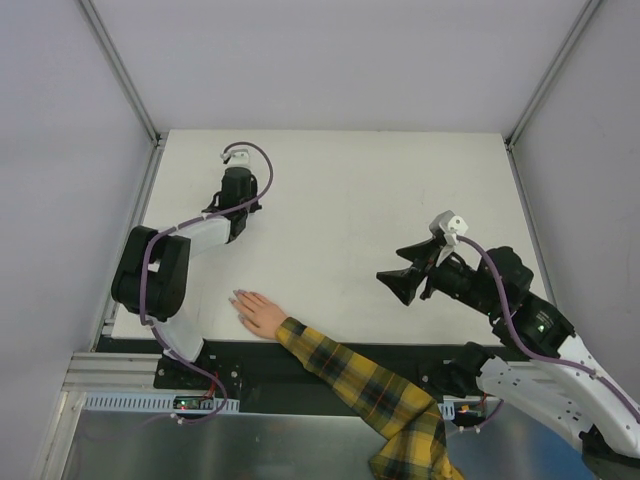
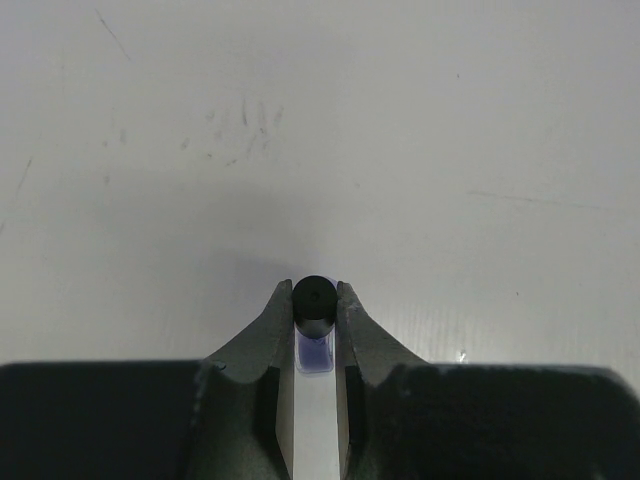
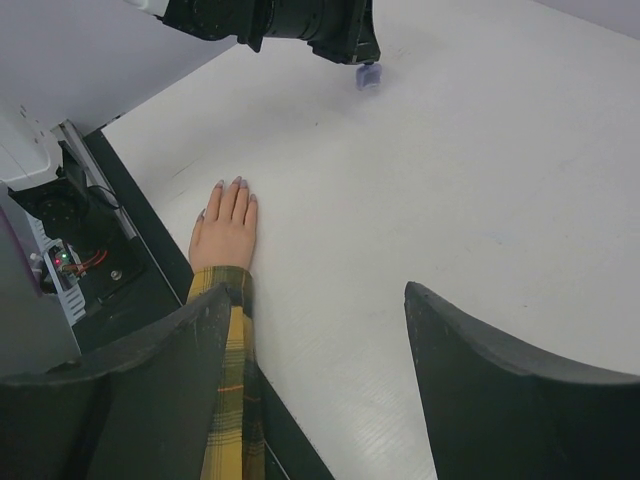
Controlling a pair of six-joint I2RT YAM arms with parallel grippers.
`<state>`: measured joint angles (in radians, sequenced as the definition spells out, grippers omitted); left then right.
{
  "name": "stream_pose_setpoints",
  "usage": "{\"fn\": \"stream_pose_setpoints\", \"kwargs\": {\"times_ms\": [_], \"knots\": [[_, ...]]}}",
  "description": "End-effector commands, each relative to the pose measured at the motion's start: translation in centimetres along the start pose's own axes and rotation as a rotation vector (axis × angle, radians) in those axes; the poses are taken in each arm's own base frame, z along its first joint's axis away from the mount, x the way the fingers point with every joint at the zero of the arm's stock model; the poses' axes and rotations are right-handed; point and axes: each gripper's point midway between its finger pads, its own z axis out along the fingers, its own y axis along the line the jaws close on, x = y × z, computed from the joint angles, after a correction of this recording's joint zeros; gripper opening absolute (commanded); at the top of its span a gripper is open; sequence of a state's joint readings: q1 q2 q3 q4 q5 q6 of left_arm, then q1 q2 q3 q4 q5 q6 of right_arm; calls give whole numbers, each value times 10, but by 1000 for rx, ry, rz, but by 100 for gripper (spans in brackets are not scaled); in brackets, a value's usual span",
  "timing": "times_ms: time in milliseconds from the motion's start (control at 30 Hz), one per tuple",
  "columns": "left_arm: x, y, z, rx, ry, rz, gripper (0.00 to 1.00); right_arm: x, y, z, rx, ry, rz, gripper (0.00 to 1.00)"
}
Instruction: Paint the nails
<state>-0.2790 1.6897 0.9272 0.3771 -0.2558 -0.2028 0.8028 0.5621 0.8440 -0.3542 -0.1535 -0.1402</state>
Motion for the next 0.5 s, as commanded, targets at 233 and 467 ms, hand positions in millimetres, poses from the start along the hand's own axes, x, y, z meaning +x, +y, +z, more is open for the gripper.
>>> {"fn": "stream_pose_setpoints", "kwargs": {"times_ms": [233, 467], "knots": [[-16, 7, 32, -43, 51, -62, 0, -2, -3, -3, 27, -21, 33, 72], [-21, 14, 42, -85, 95, -95, 0, 0, -4, -2, 32, -18, 40, 72]]}}
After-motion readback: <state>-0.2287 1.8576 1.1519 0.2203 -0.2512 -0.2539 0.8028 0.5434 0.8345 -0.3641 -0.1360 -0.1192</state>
